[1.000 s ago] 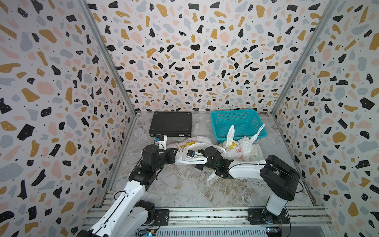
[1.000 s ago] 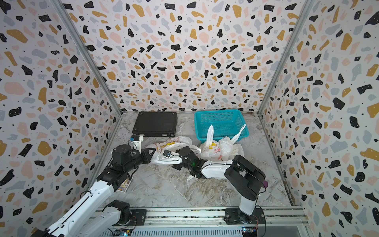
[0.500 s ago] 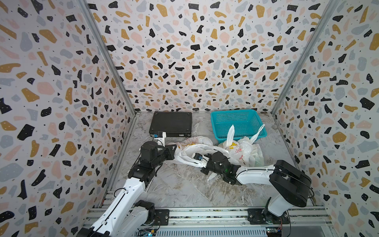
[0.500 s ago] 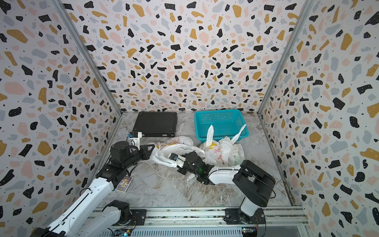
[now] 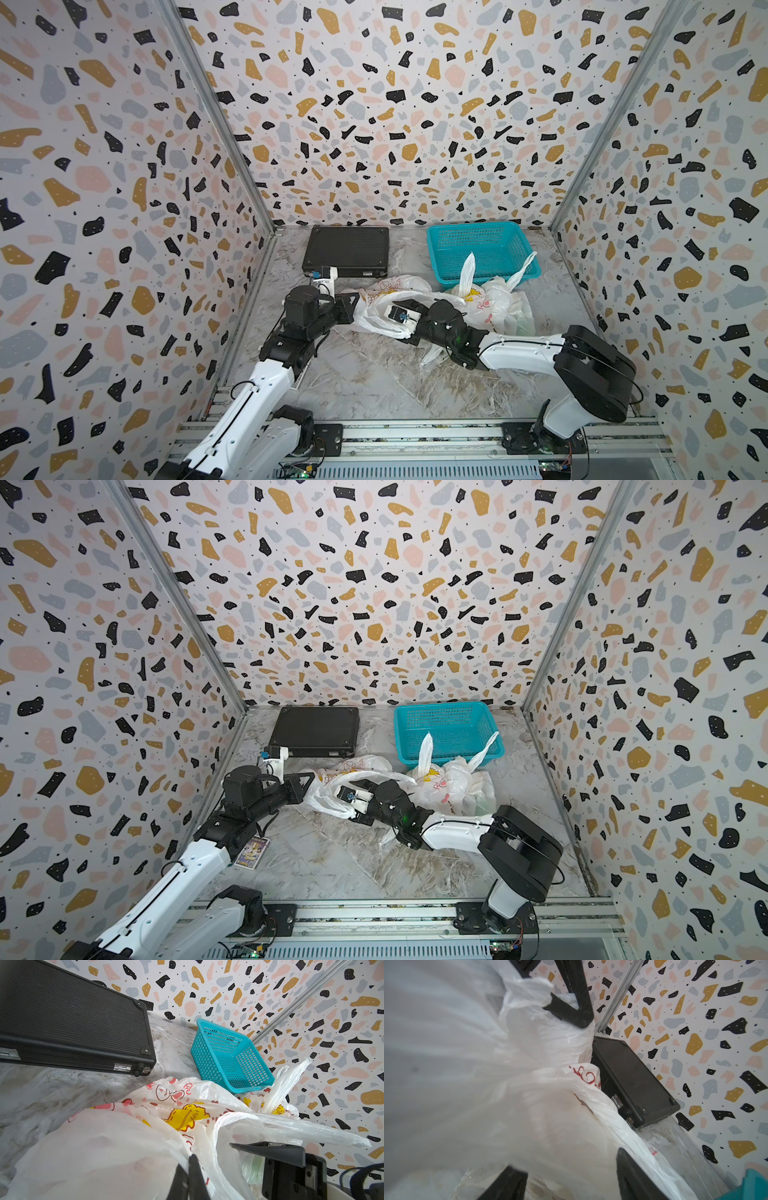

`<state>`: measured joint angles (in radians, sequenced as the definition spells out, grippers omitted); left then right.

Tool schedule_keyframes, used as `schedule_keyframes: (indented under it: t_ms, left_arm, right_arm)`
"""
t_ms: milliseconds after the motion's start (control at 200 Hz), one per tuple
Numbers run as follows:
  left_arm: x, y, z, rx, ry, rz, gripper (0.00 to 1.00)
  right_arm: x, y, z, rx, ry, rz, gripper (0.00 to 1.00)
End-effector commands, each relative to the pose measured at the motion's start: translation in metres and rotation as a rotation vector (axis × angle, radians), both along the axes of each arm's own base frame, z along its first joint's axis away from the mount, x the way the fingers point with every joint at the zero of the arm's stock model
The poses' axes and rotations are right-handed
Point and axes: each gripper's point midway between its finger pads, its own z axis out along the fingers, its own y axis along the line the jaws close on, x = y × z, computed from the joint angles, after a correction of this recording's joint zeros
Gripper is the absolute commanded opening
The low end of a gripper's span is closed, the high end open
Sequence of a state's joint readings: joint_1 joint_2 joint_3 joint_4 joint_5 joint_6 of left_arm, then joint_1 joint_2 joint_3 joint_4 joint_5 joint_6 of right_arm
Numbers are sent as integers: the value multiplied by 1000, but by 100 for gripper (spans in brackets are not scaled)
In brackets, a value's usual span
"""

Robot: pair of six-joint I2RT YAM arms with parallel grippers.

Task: Untie the knot of a plastic bag & take out the apple
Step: Adjust the plastic bag at the center of the board.

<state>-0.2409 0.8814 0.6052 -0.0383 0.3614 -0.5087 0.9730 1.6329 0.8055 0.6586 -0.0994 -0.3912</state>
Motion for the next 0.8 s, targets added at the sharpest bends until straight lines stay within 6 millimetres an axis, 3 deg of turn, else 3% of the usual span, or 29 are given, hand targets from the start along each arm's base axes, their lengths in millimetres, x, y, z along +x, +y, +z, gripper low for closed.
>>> schedule_keyframes:
  t_ms: [0,50,115,230,330,496,536,586,636,791]
  left_arm:
    - [8,-1,35,-7,-101,-8,0]
    - [10,1,35,3,-103,1,0]
    - [13,4,34,15,-103,13,0]
    - [17,8,31,34,-104,32,0]
    - [18,8,24,32,-106,34,0]
    - [14,8,15,15,-108,33,0]
    - [13,7,15,12,-110,29,0]
    - [11,6,15,10,-113,18,0]
    - [9,5,13,12,-110,5,0]
    - [1,3,13,14,-119,-16,0]
  right_arm:
    - [-3,10,-6,-24,23,46,26]
    - [-9,8,-8,-21,43,64,9]
    - [-25,4,-9,-11,94,105,0]
    - [-69,-5,-13,5,204,159,0]
    - [-112,-6,-32,-32,327,208,0]
    - [-127,-14,-75,-77,500,155,0]
    - [-129,-15,-77,-84,513,153,8]
    - [-127,-15,-72,-95,513,144,9]
    - [-126,-15,-61,-108,502,141,17]
    - [-122,-29,-5,-85,445,112,31]
